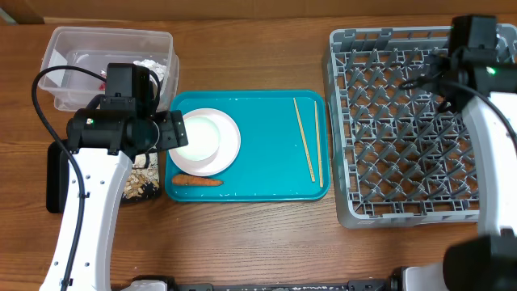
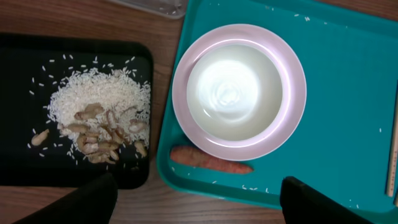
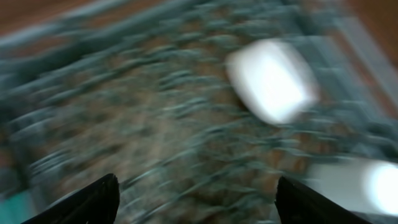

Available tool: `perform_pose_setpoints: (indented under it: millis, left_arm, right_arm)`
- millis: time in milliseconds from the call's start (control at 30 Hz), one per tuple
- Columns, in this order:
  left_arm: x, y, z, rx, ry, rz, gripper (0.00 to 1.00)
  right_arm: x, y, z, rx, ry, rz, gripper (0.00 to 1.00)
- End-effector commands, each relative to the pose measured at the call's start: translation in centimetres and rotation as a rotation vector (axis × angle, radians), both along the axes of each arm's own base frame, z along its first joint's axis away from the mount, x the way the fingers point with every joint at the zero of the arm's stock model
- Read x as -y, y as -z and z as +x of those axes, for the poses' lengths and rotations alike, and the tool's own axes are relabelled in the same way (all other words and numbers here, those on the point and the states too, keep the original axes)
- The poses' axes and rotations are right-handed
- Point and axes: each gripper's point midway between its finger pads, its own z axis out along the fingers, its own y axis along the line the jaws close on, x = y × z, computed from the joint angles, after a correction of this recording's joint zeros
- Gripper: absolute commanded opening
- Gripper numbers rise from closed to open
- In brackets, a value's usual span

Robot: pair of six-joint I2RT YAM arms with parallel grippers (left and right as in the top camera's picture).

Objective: Sort waste into correct bins and load items into the dishwasher
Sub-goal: 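Carry the white bowl to the dish rack and release it, then move the right gripper to the pink plate and grasp its rim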

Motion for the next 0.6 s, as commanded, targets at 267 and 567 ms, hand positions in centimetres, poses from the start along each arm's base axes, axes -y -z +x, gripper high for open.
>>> perform_pose_setpoints:
  millis: [267,567]
  left_arm:
    - [-4.6,0.6,-3.3,-0.115,-0.231,0.067,0.87]
    - [-9.0,0.9,-4.9,-0.139,-0.446,-0.110,0.95]
  right_arm:
    - [-22.9,-0.1,-2.0,-0.022,-0.694,0.367,0.84]
    - [-35.6,5.9,-3.8,-0.118,-0.885,0.383,0.83]
